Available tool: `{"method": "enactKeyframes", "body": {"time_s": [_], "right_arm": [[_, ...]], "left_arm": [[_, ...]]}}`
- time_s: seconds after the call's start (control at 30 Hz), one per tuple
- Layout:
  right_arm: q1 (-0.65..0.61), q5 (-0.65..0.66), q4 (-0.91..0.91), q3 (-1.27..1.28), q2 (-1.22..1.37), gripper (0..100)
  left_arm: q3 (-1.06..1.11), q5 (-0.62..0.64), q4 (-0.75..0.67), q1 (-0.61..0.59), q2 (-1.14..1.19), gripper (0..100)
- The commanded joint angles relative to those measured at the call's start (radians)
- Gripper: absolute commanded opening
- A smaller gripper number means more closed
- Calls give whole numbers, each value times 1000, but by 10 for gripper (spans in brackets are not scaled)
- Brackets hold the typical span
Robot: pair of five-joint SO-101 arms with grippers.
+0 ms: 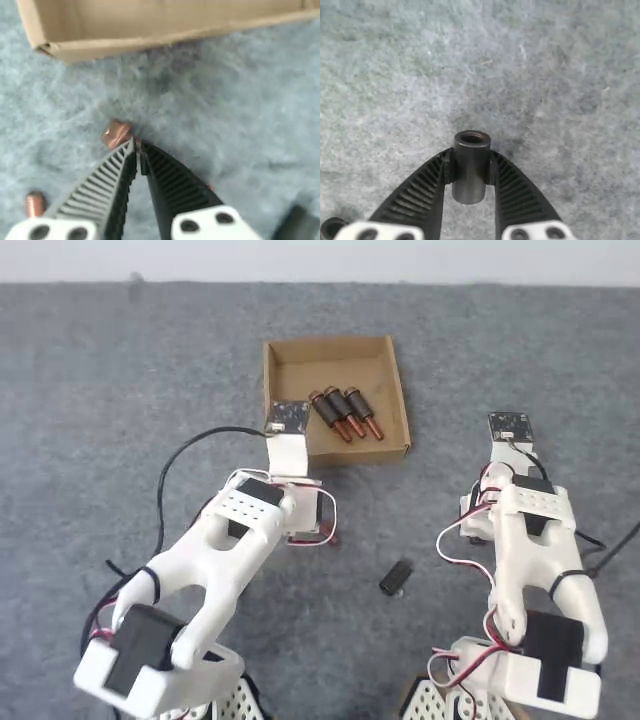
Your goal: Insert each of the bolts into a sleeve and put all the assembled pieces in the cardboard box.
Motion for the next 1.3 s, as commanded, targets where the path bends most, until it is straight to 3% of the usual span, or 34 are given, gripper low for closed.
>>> {"method": "enactKeyframes", "body": {"time_s": [0.0,0.27,0.47,0.77,1.0,1.17,1.27], "right_arm": [[-8,12,-13,-6,-36,7],[-7,12,-13,-6,-36,7],[-8,12,-13,-6,-36,7],[-10,12,-13,-6,-36,7],[-10,14,-13,-6,-35,7],[-12,14,-13,-6,-35,7],[-12,14,-13,-6,-35,7]], "left_arm": [[-47,61,-21,3,-15,12],[-45,269,-5,3,-15,12],[-51,356,17,-46,-15,13],[-76,364,63,-69,-20,96],[-42,362,141,-46,-173,107],[-12,367,132,-46,-166,239],[-25,367,123,-44,-110,227]]}}
